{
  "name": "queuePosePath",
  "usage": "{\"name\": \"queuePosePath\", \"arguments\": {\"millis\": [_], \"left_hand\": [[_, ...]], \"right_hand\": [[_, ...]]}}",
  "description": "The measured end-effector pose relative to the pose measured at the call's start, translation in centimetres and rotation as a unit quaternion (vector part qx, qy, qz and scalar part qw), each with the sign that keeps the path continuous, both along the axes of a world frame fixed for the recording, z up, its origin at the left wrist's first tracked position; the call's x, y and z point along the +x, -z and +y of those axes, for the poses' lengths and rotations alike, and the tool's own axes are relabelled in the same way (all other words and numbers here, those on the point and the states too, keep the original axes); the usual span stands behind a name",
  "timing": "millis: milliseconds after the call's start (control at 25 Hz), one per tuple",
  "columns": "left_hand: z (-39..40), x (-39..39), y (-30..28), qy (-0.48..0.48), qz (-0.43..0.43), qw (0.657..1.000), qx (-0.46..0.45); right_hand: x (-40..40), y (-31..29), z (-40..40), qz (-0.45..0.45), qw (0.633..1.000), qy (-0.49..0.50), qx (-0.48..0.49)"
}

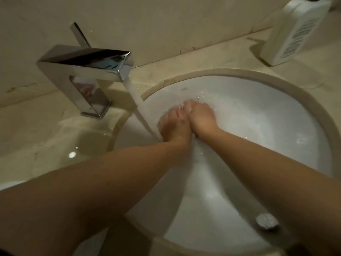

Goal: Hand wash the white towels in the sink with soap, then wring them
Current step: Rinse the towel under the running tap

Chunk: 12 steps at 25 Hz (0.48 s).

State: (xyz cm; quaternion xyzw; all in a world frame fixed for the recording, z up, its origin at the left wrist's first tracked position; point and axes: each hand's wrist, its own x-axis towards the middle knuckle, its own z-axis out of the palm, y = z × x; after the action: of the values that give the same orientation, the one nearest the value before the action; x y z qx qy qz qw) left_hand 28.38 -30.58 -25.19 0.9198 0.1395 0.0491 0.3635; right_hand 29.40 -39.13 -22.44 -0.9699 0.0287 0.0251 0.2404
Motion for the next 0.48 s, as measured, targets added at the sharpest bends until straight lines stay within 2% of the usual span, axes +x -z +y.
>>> {"name": "queuePosePath", "arguments": {"millis": [120,280,360,480], "left_hand": [[1.0,-1.0,-1.6,0.077,0.060,0.995,-0.017],[1.2,-3.0,-3.9,0.024,0.226,0.974,-0.022],[1.8,-3.8,-4.7,0.021,0.241,0.968,-0.060],[3.3,-4.3,-5.0,0.034,0.182,0.978,-0.094]], "right_hand": [[-1.5,-1.0,-0.2,0.044,0.997,0.049,0.039],[-3.2,-2.5,-1.0,0.064,0.994,0.084,0.030],[-4.4,-2.9,-0.8,0.037,0.991,0.097,0.090],[-5.7,-3.1,-0.6,0.012,0.967,0.125,0.224]]}}
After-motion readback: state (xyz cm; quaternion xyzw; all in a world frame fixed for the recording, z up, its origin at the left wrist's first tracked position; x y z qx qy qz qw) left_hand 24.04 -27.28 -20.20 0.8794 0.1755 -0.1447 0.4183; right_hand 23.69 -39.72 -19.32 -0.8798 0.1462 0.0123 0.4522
